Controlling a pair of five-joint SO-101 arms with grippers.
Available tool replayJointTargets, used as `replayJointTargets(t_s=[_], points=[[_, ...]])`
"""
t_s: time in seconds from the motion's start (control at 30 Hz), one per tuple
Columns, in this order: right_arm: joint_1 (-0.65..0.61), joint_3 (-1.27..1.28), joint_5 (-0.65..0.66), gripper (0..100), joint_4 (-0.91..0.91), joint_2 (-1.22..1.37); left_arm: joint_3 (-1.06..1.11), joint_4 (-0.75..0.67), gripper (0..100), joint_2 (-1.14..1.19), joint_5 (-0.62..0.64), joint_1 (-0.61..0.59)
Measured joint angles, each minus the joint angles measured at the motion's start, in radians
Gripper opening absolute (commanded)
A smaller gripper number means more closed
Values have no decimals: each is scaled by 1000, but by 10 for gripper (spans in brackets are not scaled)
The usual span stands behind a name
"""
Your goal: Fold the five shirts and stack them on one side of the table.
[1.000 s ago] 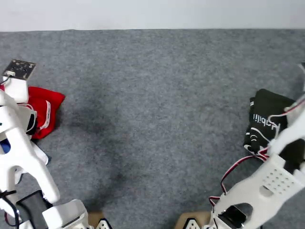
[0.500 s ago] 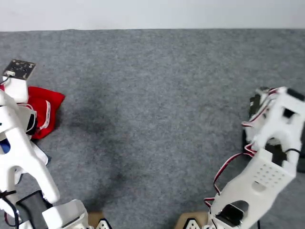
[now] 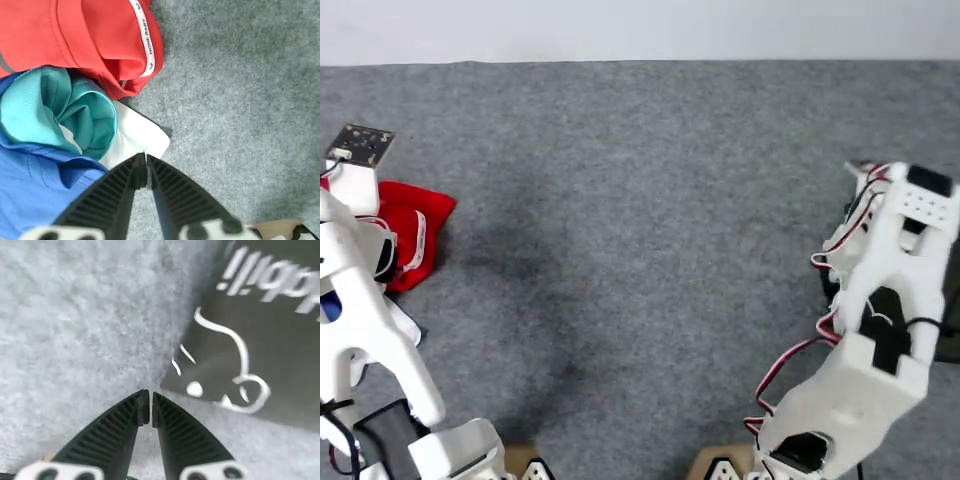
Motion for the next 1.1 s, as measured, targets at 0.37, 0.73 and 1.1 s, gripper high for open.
replayJointTargets(t_s=[0.37,0.73,1.1], points=[[-103,-12,-2,14,75,-198,0,2,66,-92,-2,0],[-166,315,-2,14,75,-330,0,-43,209,-17,-63,-121],[-138,451,-2,14,75,-410,0,-345,210,133,-273,-345]])
